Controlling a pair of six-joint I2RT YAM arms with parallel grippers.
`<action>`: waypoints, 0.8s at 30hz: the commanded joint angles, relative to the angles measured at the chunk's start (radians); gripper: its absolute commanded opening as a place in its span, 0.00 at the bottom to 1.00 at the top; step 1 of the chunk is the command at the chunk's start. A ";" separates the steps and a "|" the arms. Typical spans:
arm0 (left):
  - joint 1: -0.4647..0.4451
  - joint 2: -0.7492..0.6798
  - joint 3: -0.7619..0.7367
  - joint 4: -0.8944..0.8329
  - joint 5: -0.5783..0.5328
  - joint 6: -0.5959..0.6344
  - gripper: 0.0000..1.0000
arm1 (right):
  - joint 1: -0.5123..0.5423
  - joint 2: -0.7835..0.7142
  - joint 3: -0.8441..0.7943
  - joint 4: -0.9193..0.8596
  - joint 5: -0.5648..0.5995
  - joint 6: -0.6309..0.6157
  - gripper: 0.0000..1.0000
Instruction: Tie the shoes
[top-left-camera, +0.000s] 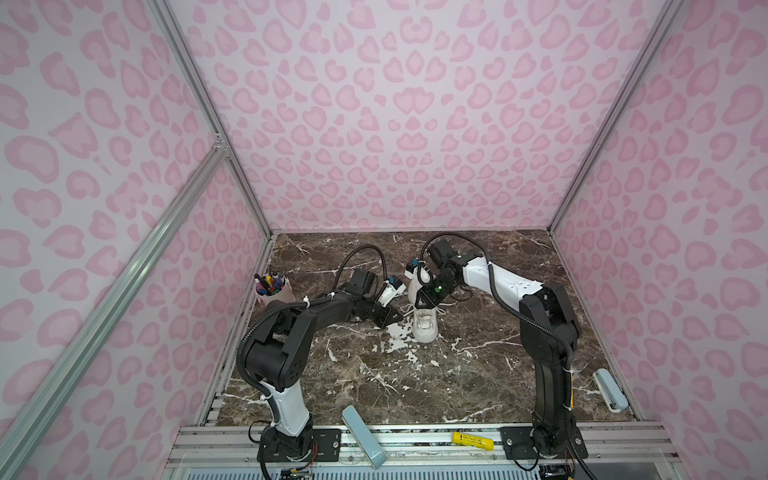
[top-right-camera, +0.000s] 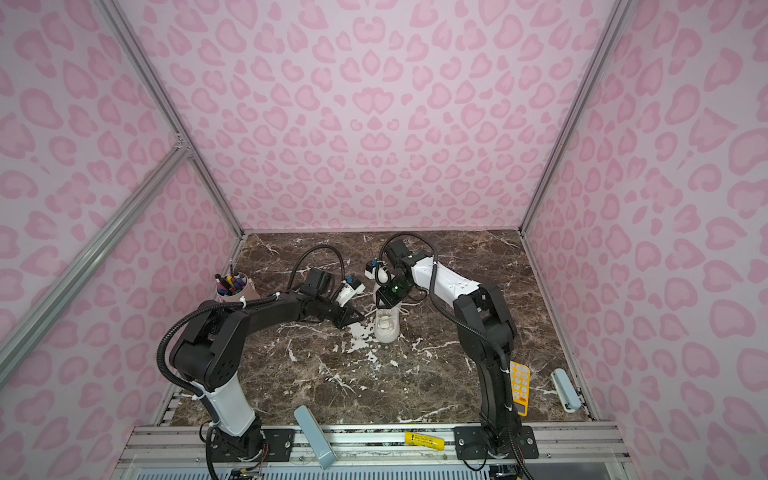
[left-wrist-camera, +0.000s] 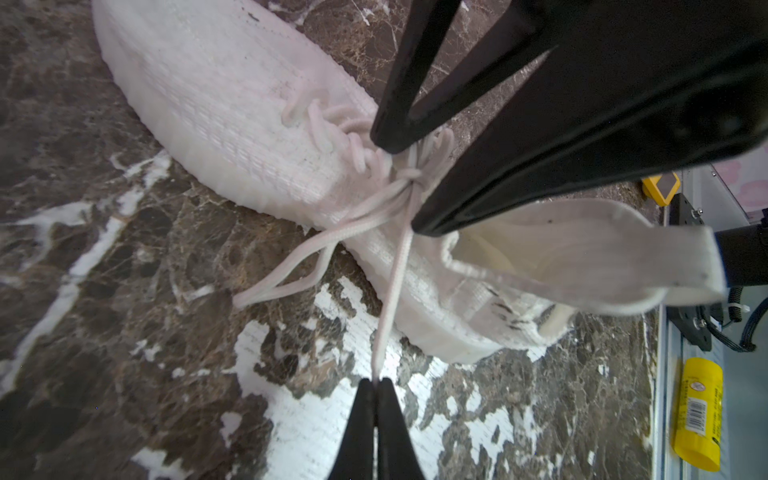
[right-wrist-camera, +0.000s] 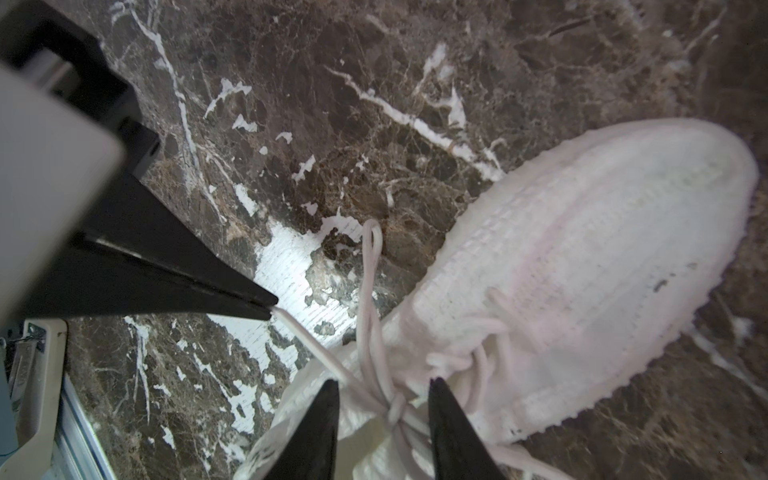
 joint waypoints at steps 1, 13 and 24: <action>0.000 -0.014 -0.008 0.008 -0.029 -0.018 0.00 | 0.003 0.014 -0.001 -0.028 0.044 -0.007 0.38; -0.001 -0.038 -0.027 -0.015 -0.134 -0.058 0.00 | 0.002 0.019 -0.002 -0.029 0.087 0.001 0.37; -0.002 -0.057 -0.048 -0.003 -0.226 -0.121 0.00 | 0.003 0.022 -0.005 -0.033 0.114 0.001 0.37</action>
